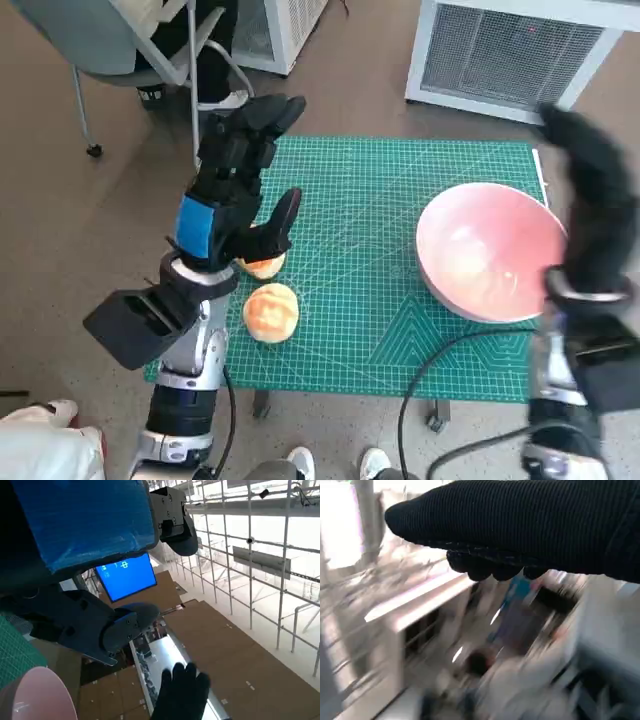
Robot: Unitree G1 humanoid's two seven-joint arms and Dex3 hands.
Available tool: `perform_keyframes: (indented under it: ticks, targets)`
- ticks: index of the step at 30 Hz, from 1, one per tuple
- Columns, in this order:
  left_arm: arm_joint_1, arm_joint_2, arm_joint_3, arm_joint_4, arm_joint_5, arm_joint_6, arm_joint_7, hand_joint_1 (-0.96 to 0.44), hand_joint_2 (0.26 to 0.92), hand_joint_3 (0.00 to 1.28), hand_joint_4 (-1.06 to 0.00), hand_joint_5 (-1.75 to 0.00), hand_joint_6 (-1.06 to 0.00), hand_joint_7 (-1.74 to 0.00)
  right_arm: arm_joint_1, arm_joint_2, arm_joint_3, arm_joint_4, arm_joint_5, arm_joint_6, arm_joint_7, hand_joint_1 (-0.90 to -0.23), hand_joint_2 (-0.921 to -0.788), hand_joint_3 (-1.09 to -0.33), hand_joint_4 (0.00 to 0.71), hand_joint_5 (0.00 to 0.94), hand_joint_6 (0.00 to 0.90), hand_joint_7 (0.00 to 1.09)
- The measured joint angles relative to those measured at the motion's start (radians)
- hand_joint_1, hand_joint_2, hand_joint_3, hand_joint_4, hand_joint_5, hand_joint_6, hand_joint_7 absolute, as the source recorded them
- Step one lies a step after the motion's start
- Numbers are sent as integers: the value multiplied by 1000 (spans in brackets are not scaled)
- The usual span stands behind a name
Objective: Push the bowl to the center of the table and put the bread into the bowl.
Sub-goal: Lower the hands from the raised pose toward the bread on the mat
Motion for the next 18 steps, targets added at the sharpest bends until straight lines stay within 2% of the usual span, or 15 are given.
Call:
perform_keyframes:
  ticks: [5,9,18]
  targets:
    - [0,1,0,6,1,-1,1,-263,694,870,1,-609,1,-804,-33,-39,-52,178,1,-21,-59,-474,-921,-720,353,5,50,597]
    - [-1,1,-1,9,2,-1,1,-263,695,868,1,-610,1,-790,-63,-64,-81,317,12,-19,-83,-470,-921,-721,354,5,48,587]
    - [-2,4,-1,9,2,0,1,-261,695,864,1,-617,1,-773,-117,-97,-119,592,68,35,-87,-467,-921,-730,368,9,91,530]
